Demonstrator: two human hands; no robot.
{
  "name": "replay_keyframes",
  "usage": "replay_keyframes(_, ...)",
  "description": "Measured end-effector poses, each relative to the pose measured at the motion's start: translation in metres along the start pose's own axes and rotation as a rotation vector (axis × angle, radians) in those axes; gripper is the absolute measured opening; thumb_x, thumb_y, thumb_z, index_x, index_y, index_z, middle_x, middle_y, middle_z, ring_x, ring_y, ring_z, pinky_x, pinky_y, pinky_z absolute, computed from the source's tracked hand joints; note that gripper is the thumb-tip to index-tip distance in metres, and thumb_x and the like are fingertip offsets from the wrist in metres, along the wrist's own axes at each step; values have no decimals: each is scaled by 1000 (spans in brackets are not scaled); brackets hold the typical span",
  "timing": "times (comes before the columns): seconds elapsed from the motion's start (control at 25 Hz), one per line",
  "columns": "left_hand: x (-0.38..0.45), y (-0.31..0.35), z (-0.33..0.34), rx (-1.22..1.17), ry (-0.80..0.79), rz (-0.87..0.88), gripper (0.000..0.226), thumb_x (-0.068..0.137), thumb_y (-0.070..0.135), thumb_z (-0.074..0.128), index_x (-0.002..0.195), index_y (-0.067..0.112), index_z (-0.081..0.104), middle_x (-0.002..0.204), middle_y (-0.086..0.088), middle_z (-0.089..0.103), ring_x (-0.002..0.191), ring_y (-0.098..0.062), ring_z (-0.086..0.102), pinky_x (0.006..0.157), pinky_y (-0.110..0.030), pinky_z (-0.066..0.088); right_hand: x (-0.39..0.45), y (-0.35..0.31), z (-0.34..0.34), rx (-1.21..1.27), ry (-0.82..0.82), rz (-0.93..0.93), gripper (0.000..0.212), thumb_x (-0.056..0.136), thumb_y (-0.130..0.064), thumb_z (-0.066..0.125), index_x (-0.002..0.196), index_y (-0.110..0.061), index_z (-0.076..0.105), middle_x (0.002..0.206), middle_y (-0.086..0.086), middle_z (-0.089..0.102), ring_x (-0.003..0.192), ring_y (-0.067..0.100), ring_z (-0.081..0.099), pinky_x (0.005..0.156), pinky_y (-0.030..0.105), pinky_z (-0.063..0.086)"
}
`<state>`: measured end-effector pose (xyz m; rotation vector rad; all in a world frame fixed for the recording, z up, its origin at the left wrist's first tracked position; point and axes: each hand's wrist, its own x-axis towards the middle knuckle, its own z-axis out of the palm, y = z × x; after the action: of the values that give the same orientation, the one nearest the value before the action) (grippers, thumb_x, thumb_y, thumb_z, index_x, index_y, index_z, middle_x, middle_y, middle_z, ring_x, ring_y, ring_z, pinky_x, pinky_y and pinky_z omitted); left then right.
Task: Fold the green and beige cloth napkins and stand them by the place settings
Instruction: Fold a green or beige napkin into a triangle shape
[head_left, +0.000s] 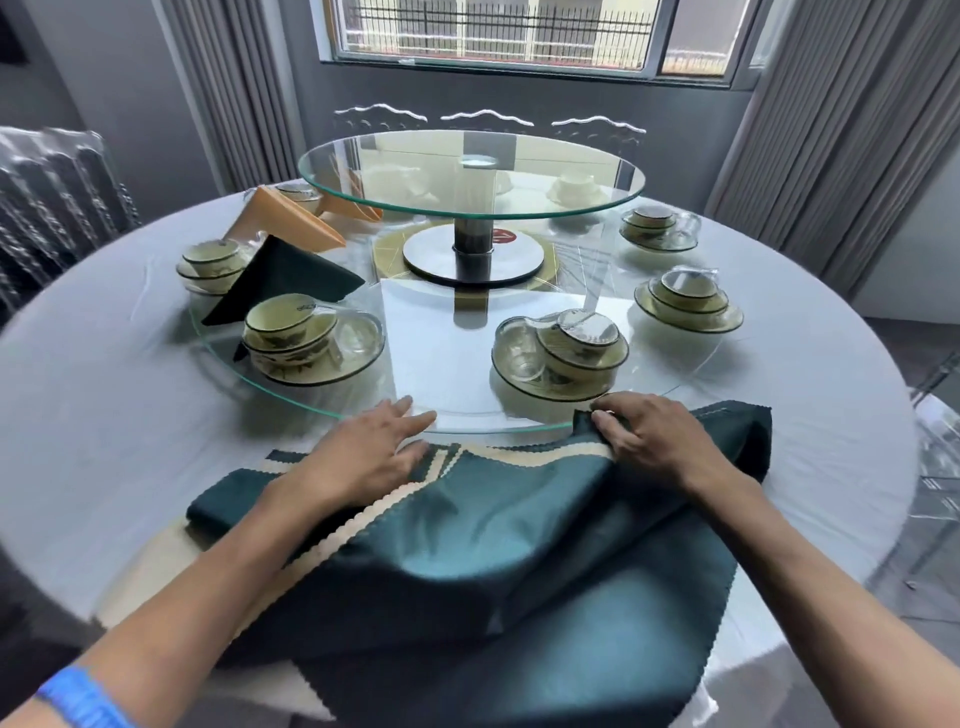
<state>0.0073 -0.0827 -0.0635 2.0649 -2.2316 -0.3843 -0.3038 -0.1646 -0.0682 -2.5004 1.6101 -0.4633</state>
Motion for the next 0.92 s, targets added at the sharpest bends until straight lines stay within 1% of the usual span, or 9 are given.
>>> replay_keyframes(0.08, -5, -13, 1, 11, -13, -33, 52, 105, 39, 36, 155, 37, 22, 166, 3, 8, 152, -15, 8, 120, -33, 9, 1, -1, 3, 22, 14, -45, 25, 96, -33, 50, 104, -22, 70, 110, 2, 71, 103, 29, 62, 85, 38, 47)
replay_keyframes(0.2, -9, -36, -2, -75, -9, -73, 47, 105, 40, 38, 151, 40, 29, 165, 5, 12, 152, -13, 9, 121, -34, 10, 1, -6, 9, 103, 3, -128, 33, 91, -40, 44, 100, -23, 70, 105, -1, 72, 97, 28, 62, 83, 38, 48)
replay_keyframes(0.4, -12, -55, -9, -173, 27, -108, 44, 105, 34, 40, 149, 34, 38, 164, 4, 17, 151, -11, 12, 119, -29, 10, 6, -12, 13, 257, -29, -111, 23, 93, -33, 63, 110, -20, 69, 102, 0, 67, 88, 19, 58, 84, 33, 45)
replay_keyframes(0.48, -13, -60, -9, -202, 46, -118, 45, 104, 31, 44, 149, 33, 40, 163, 4, 19, 151, -11, 13, 119, -28, 10, 5, -10, 13, 178, -19, -57, 19, 90, -42, 63, 96, -26, 69, 83, -5, 66, 79, 16, 56, 76, 32, 42)
replay_keyframes(0.56, -15, -61, -10, -181, 48, -129, 46, 104, 31, 44, 149, 34, 39, 163, 5, 18, 151, -10, 14, 119, -28, 11, 1, -6, 12, 108, 23, -39, 35, 87, -55, 58, 71, -24, 64, 62, -8, 56, 69, 18, 53, 66, 32, 37)
replay_keyframes(0.64, -15, -59, -12, -155, 52, -128, 47, 104, 33, 44, 150, 34, 38, 163, 5, 18, 151, -11, 15, 119, -29, 12, -5, -2, 10, 136, 20, -92, 51, 81, -66, 47, 54, -22, 52, 59, -7, 49, 66, 18, 51, 63, 34, 35)
replay_keyframes(0.76, -18, -60, -13, -169, 15, -154, 48, 103, 37, 45, 150, 32, 38, 163, 3, 19, 150, -12, 16, 121, -33, 12, -12, -2, 7, 278, -61, -120, 53, 75, -70, 49, 56, -21, 53, 60, -4, 51, 61, 5, 49, 61, 34, 38)
replay_keyframes(0.84, -23, -50, -21, -116, 24, -169, 44, 102, 43, 45, 143, 28, 49, 159, 1, 32, 146, -15, 29, 121, -39, 16, -17, -2, 4, 357, -83, -117, 52, 74, -69, 57, 61, -18, 54, 58, 1, 53, 56, 6, 47, 59, 40, 42)
replay_keyframes(0.92, -36, -27, -32, -146, 119, -150, 38, 99, 51, 44, 117, 27, 66, 136, 5, 59, 124, -17, 53, 111, -41, 33, -21, -4, -3, 387, -115, -145, 50, 75, -68, 60, 65, -18, 57, 57, -1, 51, 55, 8, 45, 56, 39, 42)
